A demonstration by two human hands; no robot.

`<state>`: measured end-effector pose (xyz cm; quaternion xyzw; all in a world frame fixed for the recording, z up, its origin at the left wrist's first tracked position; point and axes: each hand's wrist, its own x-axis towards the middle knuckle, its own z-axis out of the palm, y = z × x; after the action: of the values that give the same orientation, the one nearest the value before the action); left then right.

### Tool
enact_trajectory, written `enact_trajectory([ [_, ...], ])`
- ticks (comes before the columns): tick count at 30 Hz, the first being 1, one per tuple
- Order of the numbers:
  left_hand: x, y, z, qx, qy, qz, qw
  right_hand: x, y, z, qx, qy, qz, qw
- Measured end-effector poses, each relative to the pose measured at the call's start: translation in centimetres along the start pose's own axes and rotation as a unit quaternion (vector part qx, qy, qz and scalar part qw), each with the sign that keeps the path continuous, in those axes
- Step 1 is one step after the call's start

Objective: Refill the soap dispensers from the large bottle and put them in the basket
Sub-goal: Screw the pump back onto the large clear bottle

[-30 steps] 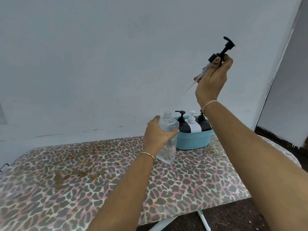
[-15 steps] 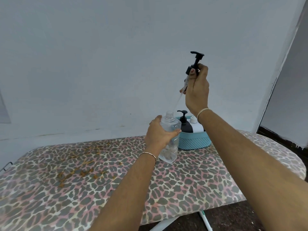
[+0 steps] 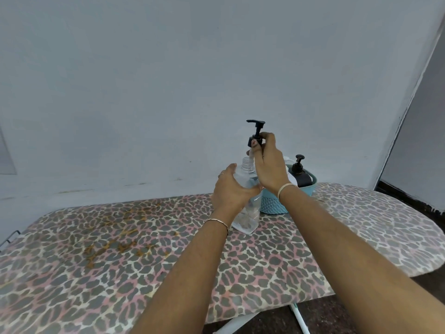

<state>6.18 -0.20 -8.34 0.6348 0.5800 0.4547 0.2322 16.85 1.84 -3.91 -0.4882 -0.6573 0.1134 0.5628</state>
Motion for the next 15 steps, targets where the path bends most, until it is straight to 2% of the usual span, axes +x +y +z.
enact_trajectory([
  [10, -0.3, 0.37, -0.1, 0.016, 0.003, -0.003, 1.0, 0.6, 0.1, -0.28, 0.141, -0.027, 0.05, 0.988],
  [15, -0.47, 0.6, -0.27, 0.024, -0.001, -0.003, 1.0, 0.31, 0.06, -0.48, 0.193, -0.081, 0.091, 0.974],
])
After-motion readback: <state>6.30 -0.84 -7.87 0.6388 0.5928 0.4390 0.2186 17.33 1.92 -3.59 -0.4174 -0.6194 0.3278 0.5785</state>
